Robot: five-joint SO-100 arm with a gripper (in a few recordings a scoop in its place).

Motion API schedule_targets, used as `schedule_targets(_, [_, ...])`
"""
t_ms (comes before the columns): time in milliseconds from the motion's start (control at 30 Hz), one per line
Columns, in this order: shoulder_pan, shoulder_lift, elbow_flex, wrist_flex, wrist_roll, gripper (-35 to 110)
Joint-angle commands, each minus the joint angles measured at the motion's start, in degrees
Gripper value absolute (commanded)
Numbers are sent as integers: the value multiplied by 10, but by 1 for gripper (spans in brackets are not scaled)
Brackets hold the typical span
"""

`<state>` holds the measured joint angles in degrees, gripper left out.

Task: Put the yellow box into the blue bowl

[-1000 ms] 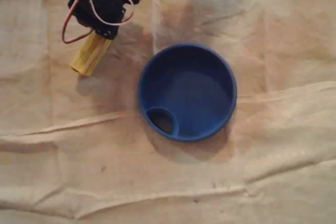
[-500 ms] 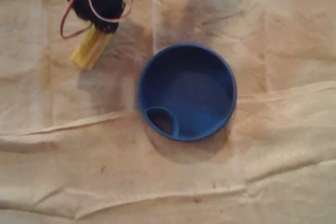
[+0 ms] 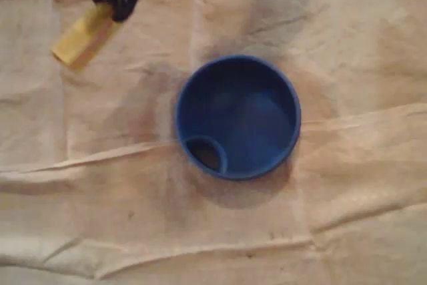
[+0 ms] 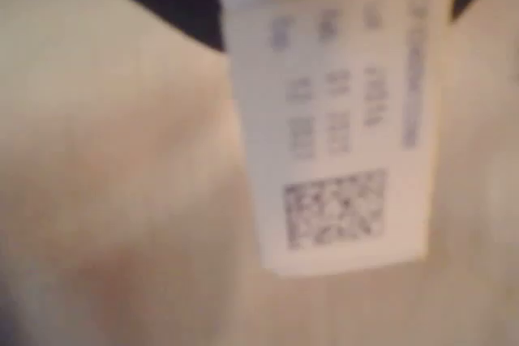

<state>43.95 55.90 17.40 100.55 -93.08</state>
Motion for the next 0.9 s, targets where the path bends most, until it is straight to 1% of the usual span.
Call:
schedule_targets(0, [-1,83,-18,2,12,0])
schedule_targets(333, [-165,83,-26,1,134,0])
schedule_targets(633, [-260,75,-18,0,171,0])
schedule_targets(867, [-304,44,-18,1,203,0])
